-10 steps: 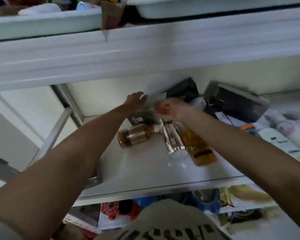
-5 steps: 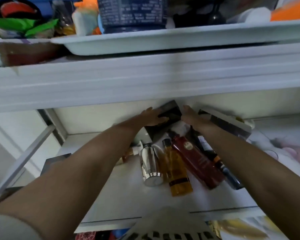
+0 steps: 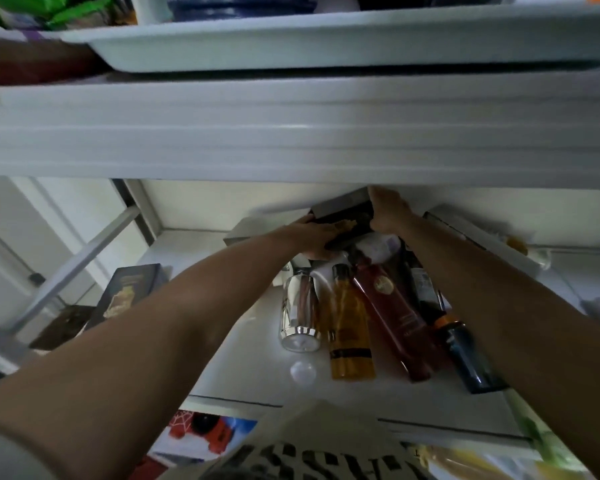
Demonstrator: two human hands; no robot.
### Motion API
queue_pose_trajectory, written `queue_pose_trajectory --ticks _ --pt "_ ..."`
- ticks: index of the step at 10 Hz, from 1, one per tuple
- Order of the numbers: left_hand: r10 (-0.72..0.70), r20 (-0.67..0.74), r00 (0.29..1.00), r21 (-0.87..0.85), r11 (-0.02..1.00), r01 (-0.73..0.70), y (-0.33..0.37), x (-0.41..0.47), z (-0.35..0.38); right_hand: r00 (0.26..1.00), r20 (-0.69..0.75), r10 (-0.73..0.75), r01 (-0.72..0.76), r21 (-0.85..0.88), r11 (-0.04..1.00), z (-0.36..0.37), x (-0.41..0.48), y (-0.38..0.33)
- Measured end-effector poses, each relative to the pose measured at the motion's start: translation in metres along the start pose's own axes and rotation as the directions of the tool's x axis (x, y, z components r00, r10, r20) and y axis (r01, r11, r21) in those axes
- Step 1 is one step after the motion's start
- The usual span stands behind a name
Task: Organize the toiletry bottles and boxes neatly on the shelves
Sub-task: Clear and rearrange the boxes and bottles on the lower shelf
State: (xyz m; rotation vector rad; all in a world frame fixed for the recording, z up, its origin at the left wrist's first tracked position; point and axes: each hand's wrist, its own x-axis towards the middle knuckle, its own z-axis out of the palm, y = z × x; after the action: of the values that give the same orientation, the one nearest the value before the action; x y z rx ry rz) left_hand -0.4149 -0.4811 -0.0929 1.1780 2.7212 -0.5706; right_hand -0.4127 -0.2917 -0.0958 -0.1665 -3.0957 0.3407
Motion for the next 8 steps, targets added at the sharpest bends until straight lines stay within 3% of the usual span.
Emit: queue_pose_trajectory --ticks 1,2,4,6,7,8 --pt "-0.02 0.064 0.998 0.075 0.997 0.015 -0.009 0.003 0.014 0.997 -0.041 -0.071 0.063 -0.181 0.982 0.002 0.003 0.002" --pt "-0.067 0.1 0.993 0.041 0.997 0.063 -0.019 0.002 0.026 0.993 -0.072 -0.094 0.075 -0.24 0.968 0.005 0.007 0.007" --pt "-0.154 0.249 0.956 -0.148 0.97 0.195 -0.021 -0.028 0.038 0.994 -0.074 -0.074 0.05 -0.29 0.956 0.003 0.01 0.003" --pt "-0.14 0.117 0.983 -0.296 0.94 0.169 -0.028 -0.04 0.049 0.996 -0.05 -0.069 0.049 -0.334 0.941 -0.004 0.012 -0.008" --pt "-0.142 -0.028 0.989 -0.298 0.946 0.128 -0.033 -0.042 0.053 0.977 -0.188 -0.095 0.036 -0.295 0.955 0.0 0.009 -0.011" --pt "-0.213 -0.105 0.971 -0.314 0.934 0.171 -0.04 -0.048 0.06 0.958 -0.258 -0.127 0.008 -0.417 0.909 0.008 -0.005 -0.009"
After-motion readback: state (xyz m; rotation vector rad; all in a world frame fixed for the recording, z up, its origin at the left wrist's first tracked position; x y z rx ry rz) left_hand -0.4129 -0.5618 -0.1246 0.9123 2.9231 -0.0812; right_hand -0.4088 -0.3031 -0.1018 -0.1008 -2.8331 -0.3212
